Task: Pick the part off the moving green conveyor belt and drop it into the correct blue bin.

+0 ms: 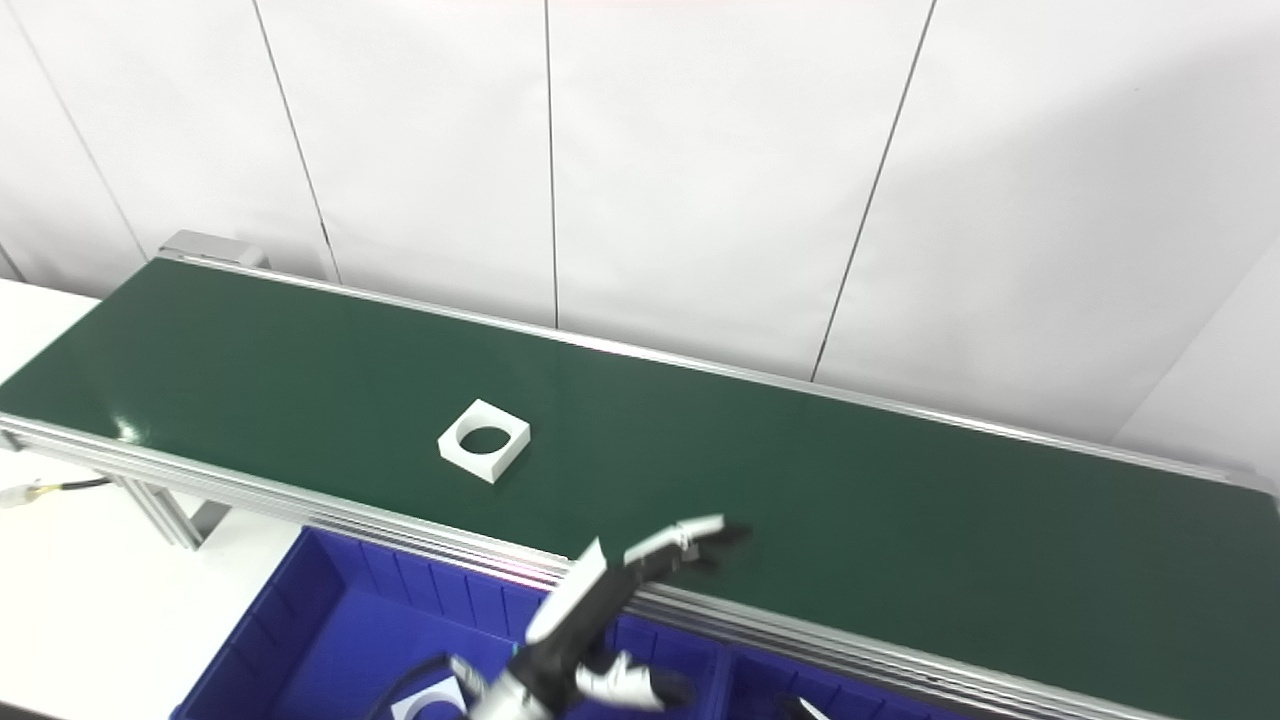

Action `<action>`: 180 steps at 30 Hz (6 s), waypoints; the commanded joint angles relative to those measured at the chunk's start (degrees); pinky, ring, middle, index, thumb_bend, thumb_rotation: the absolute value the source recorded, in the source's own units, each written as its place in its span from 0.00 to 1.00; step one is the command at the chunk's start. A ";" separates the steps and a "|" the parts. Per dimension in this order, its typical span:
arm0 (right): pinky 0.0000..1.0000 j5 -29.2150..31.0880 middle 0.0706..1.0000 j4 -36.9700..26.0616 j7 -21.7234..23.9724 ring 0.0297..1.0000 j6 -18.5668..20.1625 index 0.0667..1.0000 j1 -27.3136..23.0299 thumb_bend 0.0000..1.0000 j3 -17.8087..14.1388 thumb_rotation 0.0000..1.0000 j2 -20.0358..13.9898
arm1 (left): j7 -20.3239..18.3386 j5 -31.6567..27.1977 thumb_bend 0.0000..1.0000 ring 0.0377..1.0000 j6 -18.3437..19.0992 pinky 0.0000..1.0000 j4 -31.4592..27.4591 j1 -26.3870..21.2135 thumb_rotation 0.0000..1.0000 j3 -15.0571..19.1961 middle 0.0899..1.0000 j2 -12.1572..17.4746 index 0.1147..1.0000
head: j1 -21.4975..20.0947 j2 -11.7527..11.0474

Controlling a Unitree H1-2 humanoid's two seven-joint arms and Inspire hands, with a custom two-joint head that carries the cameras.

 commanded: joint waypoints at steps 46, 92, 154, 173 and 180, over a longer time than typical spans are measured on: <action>0.79 -2.57 0.84 1.41 -6.69 0.84 -2.89 0.81 -3.07 0.92 5.53 1.00 0.14 | -11.30 38.57 1.00 0.75 2.46 0.73 21.65 -38.14 0.01 -3.35 0.80 15.47 0.92 | -2.54 -0.74; 0.80 -5.45 0.83 0.18 -13.99 0.84 -2.89 0.81 -3.94 0.83 12.10 1.00 -2.22 | -6.12 43.31 0.87 0.61 4.22 0.57 46.12 -45.61 0.00 -17.06 0.67 12.48 0.65 | -4.55 0.89; 0.77 2.45 0.83 -12.29 8.64 0.83 -2.87 0.82 -1.52 0.77 -6.74 1.00 -3.18 | -43.19 22.06 0.50 0.39 14.47 0.34 -19.50 -26.51 0.00 6.69 0.47 27.35 0.44 | 22.84 20.25; 0.75 1.31 0.82 -13.52 12.96 0.82 -2.81 0.82 -0.45 0.76 -10.45 1.00 -0.14 | -39.36 23.64 0.50 0.41 23.81 0.38 -30.71 -1.80 0.00 12.09 0.47 19.28 0.42 | 18.32 21.92; 0.75 -0.22 0.82 -14.25 13.16 0.81 -2.64 0.81 -0.29 0.78 -11.01 1.00 1.22 | -16.20 32.55 0.50 0.40 17.08 0.39 -26.44 11.52 0.00 12.08 0.45 7.99 0.44 | 16.66 22.10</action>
